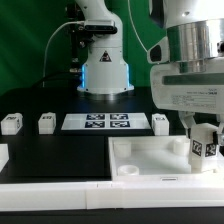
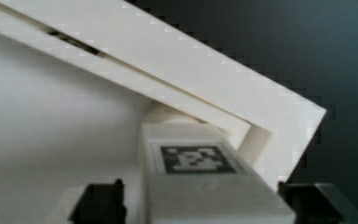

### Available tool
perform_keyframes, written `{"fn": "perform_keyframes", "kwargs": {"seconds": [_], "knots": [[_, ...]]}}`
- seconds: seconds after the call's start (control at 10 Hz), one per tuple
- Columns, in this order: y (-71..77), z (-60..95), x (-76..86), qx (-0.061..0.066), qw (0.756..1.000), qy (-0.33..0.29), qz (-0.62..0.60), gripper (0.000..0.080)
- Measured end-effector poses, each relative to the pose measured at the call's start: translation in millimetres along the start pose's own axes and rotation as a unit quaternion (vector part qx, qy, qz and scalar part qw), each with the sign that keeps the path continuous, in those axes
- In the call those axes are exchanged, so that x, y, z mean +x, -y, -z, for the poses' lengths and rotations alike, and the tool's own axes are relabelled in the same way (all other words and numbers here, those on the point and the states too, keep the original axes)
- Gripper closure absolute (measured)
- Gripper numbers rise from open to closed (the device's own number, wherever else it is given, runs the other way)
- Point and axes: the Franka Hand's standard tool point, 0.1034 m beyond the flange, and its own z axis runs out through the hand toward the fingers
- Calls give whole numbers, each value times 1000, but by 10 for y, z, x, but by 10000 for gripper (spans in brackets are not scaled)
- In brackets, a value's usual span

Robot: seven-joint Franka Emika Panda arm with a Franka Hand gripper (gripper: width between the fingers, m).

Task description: Assemble one leg

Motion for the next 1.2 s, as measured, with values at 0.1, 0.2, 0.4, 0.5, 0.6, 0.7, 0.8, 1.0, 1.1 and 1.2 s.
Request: {"fn": "perform_keyframes", "kwargs": {"seconds": [0.1,0.2,0.4,0.5,0.6,0.7,0.8,1.0,1.1,1.2], "knots": [[-1,0,3,0,999,-1,34,187],[-3,1,12,-1,996,-1,93,187],[-14,3,48,-1,975,-2,224,152],[-11,3,39,-1,965,-2,263,152],[-12,3,42,-2,944,-2,330,152],[-12,3,44,-4,923,-4,385,150],[-9,2,33,-6,906,-4,422,150],[-5,2,25,-15,849,-9,528,150],[-6,2,29,-21,813,-11,582,150],[-10,3,42,-24,783,-11,621,150]]}}
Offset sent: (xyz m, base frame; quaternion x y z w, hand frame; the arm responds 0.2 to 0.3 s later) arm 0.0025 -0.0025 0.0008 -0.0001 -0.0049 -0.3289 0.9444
